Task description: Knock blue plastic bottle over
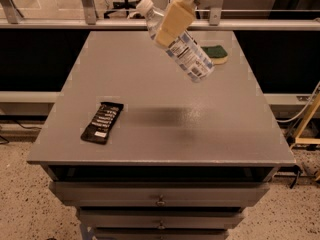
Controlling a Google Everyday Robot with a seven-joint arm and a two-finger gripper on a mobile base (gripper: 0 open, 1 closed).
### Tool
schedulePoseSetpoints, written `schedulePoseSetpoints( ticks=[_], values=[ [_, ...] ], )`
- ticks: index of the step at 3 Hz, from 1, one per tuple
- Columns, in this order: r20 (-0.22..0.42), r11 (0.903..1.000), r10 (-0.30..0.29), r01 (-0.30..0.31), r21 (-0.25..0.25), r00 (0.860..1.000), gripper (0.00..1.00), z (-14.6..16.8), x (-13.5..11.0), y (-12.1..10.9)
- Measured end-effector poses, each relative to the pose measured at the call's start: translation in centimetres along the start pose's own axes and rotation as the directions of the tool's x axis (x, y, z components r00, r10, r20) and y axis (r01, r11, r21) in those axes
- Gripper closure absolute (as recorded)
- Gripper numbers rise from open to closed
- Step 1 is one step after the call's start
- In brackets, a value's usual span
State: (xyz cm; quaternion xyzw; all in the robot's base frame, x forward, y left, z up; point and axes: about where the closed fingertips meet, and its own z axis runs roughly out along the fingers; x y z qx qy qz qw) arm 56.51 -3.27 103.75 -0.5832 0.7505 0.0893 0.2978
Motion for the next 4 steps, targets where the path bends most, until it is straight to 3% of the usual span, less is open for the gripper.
schedulePoseSetpoints(
  ticks=[1,2,3,4],
  values=[
    [-0.238,0.9979,-0.058,0.05,-0.041,0.97,1.0,2.8,2.2,-0.3],
    [-0.429,0.9926,-0.119,0.099,-0.07,0.896,1.0,5.1,5.6,-1.2],
    [-0.538,0.9919,-0.126,0.1,-0.077,0.833,1.0,5.9,8.1,-1.6],
    [-0.563,0.9927,-0.111,0.064,-0.102,0.819,0.87,7.4,10.0,-1.3]
  ],
)
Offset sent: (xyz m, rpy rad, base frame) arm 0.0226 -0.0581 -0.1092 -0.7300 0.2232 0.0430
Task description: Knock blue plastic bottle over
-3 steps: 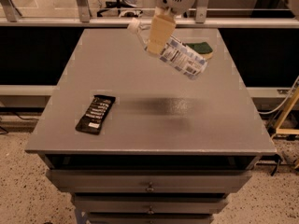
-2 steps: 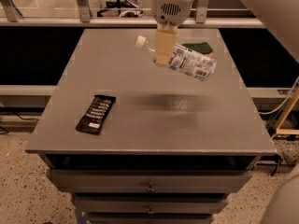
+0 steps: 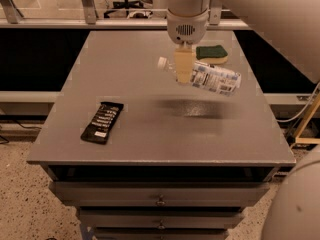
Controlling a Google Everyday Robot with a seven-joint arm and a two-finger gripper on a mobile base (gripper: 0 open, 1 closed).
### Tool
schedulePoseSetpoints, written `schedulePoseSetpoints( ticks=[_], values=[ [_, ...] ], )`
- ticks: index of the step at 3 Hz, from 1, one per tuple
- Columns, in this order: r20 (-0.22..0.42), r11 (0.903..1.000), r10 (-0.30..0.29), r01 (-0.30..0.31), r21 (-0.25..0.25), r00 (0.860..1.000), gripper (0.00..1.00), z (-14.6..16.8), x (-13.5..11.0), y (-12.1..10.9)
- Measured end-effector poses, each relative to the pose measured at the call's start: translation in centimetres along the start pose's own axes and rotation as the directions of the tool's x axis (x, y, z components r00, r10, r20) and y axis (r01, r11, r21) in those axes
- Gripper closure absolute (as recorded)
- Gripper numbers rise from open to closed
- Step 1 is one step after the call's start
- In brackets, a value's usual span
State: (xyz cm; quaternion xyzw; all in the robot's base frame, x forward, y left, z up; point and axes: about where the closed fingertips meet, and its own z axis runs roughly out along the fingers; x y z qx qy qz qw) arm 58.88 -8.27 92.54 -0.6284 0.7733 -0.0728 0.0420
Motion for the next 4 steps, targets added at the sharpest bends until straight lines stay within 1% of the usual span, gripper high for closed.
schedulePoseSetpoints(
  ticks=[1,2,3,4],
  values=[
    [0.076,0.9874,0.035,-0.023,-0.156,0.997,0.63,3.9,-0.8,2.7],
    [0.124,0.9738,0.06,-0.03,-0.226,0.99,0.4,5.5,-1.3,4.5],
    [0.137,0.9759,0.062,-0.031,-0.216,0.989,0.16,5.5,-1.6,4.3],
    [0.145,0.9778,0.063,-0.032,-0.207,0.987,0.0,5.6,-1.9,4.1]
  ],
)
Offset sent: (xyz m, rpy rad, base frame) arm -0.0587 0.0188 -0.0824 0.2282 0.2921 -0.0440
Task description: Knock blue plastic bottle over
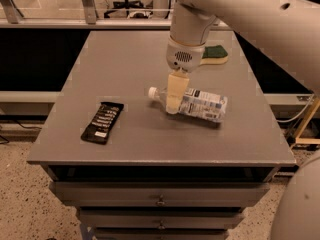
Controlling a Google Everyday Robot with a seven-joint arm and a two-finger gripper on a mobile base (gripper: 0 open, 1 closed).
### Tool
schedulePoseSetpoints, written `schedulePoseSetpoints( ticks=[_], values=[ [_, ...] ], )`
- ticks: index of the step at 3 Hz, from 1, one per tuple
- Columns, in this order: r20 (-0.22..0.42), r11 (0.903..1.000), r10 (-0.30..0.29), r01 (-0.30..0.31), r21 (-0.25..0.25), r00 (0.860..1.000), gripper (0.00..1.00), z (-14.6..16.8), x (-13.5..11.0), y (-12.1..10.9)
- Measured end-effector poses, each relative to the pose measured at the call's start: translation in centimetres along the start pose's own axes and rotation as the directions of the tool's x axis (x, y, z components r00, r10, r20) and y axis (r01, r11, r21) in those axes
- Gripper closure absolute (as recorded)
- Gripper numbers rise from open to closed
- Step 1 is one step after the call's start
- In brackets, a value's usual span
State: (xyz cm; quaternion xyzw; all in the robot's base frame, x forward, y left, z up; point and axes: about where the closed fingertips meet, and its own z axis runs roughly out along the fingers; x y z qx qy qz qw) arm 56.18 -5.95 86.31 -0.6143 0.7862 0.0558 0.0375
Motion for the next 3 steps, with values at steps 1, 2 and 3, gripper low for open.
schedulePoseSetpoints(
  ticks=[1,2,3],
  values=[
    [0.02,0.9999,0.006,-0.006,0.015,1.0,0.0,-0.7,0.3,-0.2],
    [0.074,0.9979,0.028,-0.032,0.057,0.997,0.0,-3.3,1.9,-0.4],
    [0.149,0.992,0.039,-0.056,0.113,0.988,0.0,-6.9,3.9,0.4]
  ],
)
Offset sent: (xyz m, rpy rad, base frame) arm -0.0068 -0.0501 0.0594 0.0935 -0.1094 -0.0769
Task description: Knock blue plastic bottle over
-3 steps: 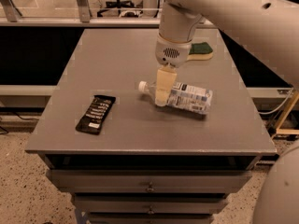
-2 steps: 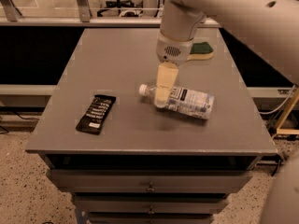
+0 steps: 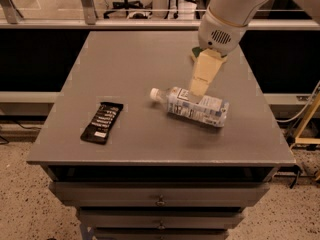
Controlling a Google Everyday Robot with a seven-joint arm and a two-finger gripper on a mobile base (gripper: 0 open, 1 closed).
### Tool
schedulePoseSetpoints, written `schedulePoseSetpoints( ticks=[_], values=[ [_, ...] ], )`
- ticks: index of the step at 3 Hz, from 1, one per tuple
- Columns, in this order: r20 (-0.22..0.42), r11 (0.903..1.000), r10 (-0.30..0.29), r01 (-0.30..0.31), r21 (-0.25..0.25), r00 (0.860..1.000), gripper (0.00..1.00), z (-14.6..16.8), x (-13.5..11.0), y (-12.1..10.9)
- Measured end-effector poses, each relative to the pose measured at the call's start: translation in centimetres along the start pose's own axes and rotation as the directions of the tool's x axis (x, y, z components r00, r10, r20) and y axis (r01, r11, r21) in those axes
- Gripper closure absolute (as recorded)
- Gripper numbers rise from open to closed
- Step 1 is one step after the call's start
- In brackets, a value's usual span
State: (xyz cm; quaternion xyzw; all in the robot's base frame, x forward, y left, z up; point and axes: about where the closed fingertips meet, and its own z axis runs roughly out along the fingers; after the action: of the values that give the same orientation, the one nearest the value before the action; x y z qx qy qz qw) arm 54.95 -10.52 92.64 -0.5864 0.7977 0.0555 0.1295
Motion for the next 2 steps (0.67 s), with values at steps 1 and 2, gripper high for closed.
schedulePoseSetpoints(
  ticks=[1,2],
  values=[
    [0.049,0.9978,0.054,-0.056,0.036,0.997,0.0,-2.5,2.6,-0.5],
    [0.125,0.991,0.114,-0.122,0.056,0.986,0.0,-4.0,4.5,-0.9]
  ],
)
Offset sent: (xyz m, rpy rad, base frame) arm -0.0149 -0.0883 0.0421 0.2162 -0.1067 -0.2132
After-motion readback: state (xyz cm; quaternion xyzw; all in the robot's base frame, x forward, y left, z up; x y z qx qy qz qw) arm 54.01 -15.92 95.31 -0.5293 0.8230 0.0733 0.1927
